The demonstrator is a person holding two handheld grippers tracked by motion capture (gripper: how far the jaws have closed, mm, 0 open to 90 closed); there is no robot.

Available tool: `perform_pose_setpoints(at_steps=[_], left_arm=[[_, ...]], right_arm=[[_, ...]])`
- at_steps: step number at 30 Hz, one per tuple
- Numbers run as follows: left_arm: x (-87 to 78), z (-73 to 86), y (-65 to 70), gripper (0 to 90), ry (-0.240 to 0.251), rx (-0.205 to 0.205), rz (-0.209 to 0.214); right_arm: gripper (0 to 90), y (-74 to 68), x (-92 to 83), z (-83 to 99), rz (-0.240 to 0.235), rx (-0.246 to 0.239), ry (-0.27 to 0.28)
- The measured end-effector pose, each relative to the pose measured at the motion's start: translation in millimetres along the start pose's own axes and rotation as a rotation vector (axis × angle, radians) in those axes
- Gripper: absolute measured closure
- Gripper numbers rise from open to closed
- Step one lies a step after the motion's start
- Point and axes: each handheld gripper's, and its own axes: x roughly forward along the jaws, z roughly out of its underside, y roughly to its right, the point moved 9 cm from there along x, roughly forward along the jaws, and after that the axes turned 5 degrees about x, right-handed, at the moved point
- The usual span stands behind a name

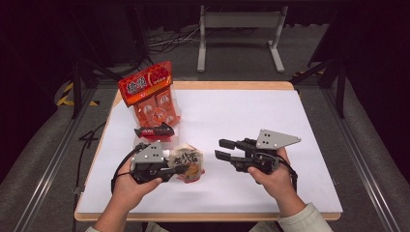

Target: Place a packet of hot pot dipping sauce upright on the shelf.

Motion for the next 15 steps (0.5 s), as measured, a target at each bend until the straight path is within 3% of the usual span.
perform_pose_setpoints(at_steps=[15], left_arm=[[-27.2,-7.6,-15.4,85.2,0.008,0.019,-0.026]], right_arm=[[44.8,26.0,-32.2,12.3,0.170,-0.040,-0.065]])
